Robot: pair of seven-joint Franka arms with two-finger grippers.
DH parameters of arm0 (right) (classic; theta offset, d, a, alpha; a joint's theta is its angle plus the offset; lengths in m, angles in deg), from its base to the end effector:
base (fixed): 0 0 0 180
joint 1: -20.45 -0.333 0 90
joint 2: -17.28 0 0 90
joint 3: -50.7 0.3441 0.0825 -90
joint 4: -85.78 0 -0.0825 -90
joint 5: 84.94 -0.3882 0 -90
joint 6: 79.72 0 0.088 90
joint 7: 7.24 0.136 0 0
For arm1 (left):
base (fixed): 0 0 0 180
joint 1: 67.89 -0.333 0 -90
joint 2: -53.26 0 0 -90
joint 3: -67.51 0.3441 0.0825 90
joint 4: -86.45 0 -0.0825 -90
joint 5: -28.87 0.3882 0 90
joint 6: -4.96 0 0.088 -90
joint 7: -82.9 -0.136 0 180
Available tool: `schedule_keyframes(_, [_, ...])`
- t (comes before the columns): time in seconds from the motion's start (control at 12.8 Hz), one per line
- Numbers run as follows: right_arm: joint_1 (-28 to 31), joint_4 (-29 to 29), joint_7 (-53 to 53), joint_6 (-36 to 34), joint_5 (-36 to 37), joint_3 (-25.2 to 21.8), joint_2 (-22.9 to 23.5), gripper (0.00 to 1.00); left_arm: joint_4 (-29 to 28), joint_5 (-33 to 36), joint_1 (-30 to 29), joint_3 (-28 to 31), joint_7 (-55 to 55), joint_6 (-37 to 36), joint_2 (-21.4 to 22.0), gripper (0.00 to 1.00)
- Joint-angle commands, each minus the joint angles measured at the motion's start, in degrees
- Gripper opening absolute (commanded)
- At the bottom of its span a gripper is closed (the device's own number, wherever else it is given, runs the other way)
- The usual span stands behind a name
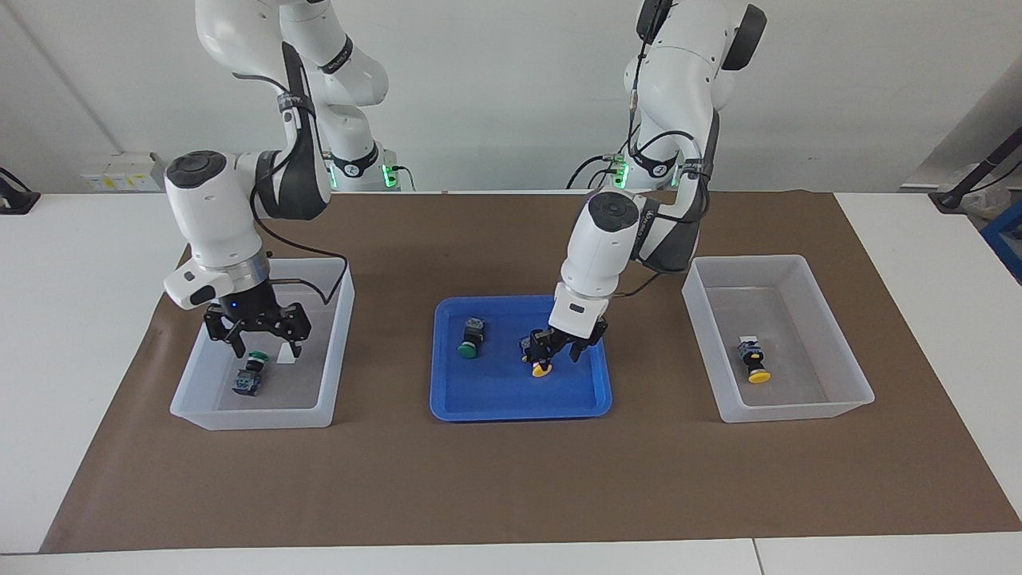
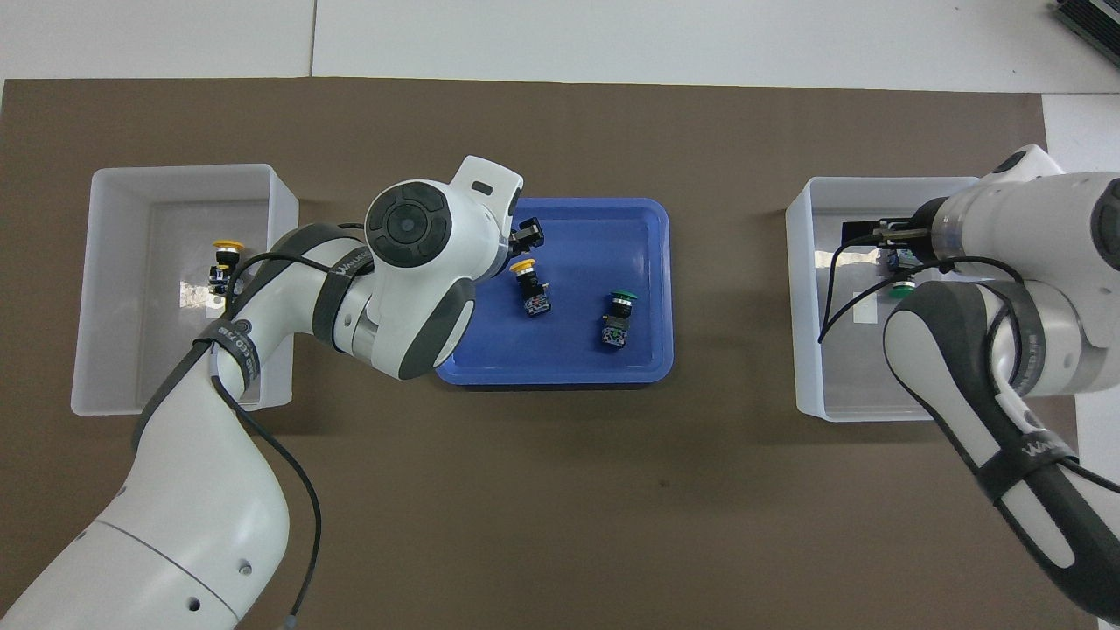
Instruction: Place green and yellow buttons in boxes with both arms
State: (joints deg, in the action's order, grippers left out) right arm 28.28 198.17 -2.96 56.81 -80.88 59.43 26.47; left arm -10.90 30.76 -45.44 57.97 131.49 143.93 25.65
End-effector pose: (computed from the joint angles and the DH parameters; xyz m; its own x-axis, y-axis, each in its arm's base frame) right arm 0.6303 0.0045 0.4189 0.9651 -0.0162 0.2613 -0.0214 -0.9996 0.0167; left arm 0.6151 -0.3671 0.3382 0.9446 0.3028 0.1271 0.2709 -0.9373 0.2192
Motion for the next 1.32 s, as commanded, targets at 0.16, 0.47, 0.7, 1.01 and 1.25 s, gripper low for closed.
schedule_keyframes(0.16, [-6.65, -1.82, 16.14, -2.40, 1.11, 5.42, 0.38, 1.00, -5.21, 0.22, 1.01, 0.92, -0.33, 8.59, -0.08, 0.68])
schedule_keyframes(0.47, [-14.58, -4.27, 33.55, -2.23, 6.80, 5.42, 4.15, 1.00, -8.29, 0.22, 2.42, 0.92, -0.33, 13.17, -0.08, 0.68])
schedule_keyframes(0.7, [-18.89, -5.77, 42.81, -2.40, 12.28, 5.51, 7.23, 1.00, -8.82, 0.22, 3.04, 0.92, -0.25, 13.35, 0.01, 0.57])
schedule_keyframes(1.01, [-22.06, -8.23, 49.23, -1.96, 14.03, 5.42, 11.19, 1.00, -9.00, 0.22, 2.95, 0.92, -0.33, 13.26, 0.10, 0.12])
schedule_keyframes(1.25, [-22.95, -8.15, 52.23, -0.91, 15.71, 5.51, 12.51, 1.00, -9.26, 0.22, 2.77, 0.92, -0.42, 12.47, 0.27, 0.00])
